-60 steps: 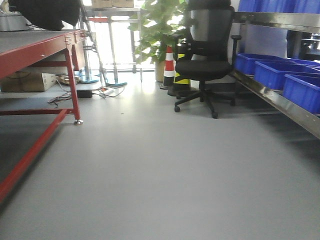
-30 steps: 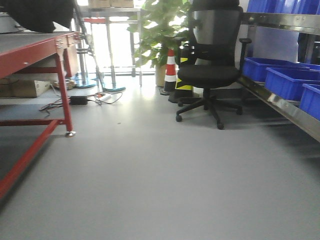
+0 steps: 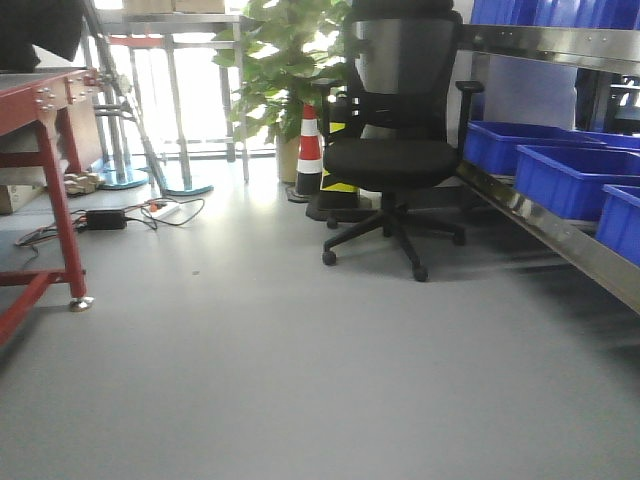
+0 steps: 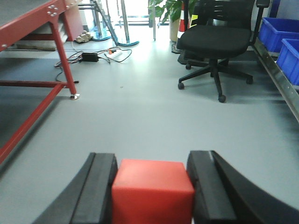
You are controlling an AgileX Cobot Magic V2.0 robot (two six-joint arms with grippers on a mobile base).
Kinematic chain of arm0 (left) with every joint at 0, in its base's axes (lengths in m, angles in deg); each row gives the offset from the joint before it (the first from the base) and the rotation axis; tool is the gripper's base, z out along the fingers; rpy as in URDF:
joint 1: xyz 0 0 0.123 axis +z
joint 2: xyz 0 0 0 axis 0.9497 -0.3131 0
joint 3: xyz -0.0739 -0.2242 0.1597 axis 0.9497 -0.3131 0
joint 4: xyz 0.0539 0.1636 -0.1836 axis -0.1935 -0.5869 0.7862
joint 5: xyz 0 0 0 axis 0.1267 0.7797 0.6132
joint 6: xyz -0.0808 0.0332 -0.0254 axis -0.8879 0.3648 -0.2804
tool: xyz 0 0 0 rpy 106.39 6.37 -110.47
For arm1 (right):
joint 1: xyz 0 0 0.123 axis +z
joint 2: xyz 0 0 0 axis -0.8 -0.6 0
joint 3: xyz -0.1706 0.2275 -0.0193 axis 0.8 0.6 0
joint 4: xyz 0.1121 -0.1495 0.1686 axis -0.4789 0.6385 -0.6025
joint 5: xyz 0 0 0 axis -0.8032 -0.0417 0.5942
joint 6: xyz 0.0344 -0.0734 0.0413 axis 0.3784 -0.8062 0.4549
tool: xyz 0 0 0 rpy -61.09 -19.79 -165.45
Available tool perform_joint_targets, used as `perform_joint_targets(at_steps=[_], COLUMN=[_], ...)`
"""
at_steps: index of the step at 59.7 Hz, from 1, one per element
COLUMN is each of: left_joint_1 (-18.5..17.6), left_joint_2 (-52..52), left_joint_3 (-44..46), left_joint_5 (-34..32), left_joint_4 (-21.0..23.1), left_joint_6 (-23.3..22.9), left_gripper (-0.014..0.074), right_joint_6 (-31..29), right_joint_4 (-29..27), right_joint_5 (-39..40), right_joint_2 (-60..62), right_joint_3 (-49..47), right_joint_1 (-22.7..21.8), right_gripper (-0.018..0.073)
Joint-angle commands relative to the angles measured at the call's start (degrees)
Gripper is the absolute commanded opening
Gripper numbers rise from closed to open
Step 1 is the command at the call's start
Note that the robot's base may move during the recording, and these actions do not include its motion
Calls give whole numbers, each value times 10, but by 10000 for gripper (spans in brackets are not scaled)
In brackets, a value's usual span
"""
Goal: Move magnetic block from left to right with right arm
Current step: 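Drive the base past the chair and turn toward the second table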
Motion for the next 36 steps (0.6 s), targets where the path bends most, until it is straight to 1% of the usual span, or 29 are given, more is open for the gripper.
perform_joint_targets(at_steps=[1,36], left_joint_1=[-2,-2], left_joint_2=[8,8], left_joint_3=[-6,-6], left_joint_5=[-51,-51], left_joint_4=[0,0], left_joint_6=[-2,-2], left_gripper=[-116,-116], right_joint_6=[-6,-6], right_joint_4=[7,7], right_joint_5=[48,48], right_joint_2=[-5,-5], right_joint_3=[-16,-16], right_joint_1=[-2,-2], right_gripper=[120,120])
